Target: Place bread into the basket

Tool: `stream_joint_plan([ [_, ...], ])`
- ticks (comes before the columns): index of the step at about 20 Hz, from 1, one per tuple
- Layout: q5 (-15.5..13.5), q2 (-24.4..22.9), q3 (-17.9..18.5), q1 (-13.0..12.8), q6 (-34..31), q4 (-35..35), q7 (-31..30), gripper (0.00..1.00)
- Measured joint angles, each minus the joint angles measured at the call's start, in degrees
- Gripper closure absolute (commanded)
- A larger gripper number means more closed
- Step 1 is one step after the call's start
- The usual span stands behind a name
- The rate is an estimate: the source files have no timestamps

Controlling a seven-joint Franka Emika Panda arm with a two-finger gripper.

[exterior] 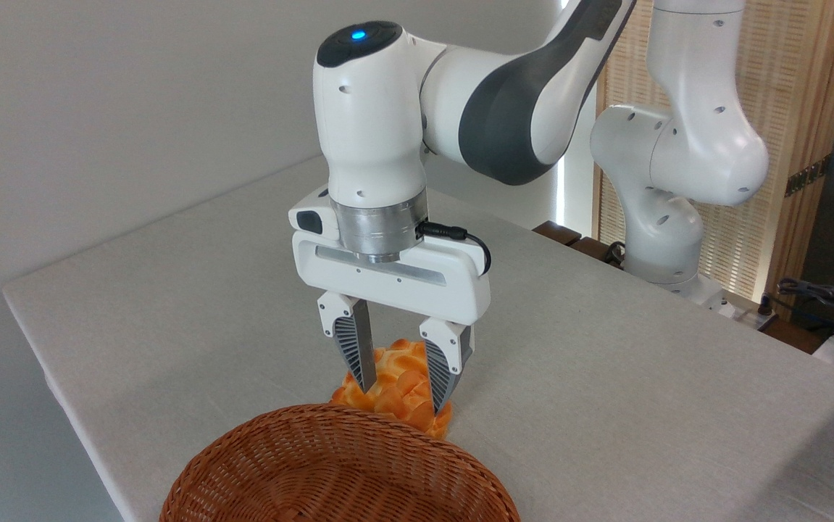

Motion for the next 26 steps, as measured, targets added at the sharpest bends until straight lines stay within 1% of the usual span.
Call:
stream_joint_plan([
  [5,0.0,0.1,0.0,-0.5,0.5,-0.5,0.0,0.00],
  [7,0.8,0.2,0.0,-0.5,0.5,-0.7,0.1,0.00],
  [8,2.0,0.3,0.0,-0.5,0.5,-0.9,0.1,0.00],
  [10,3.1,0.6,0.0,-0.5,0.5,-1.3,0.1,0.00],
  [13,3.6,1.3,0.0,-0.6,0.5,-1.6,0.1,0.00],
  [14,3.6,1.6,0.0,-0.6,0.6,-1.6,0.1,0.03],
  [15,3.6,1.8,0.0,-0.6,0.7,-1.6,0.1,0.16],
  [16,3.6,2.0,0.0,-0.6,0.8,-1.6,0.1,0.22],
  [17,3.6,2.1,0.0,-0.6,0.9,-1.6,0.1,0.37],
  [19,3.6,2.1,0.0,-0.6,0.9,-1.6,0.1,0.52],
  [20,3.6,2.1,0.0,-0.6,0.9,-1.6,0.1,0.55],
  [26,3.6,2.1,0.0,-0.6,1.0,-1.6,0.1,0.55],
])
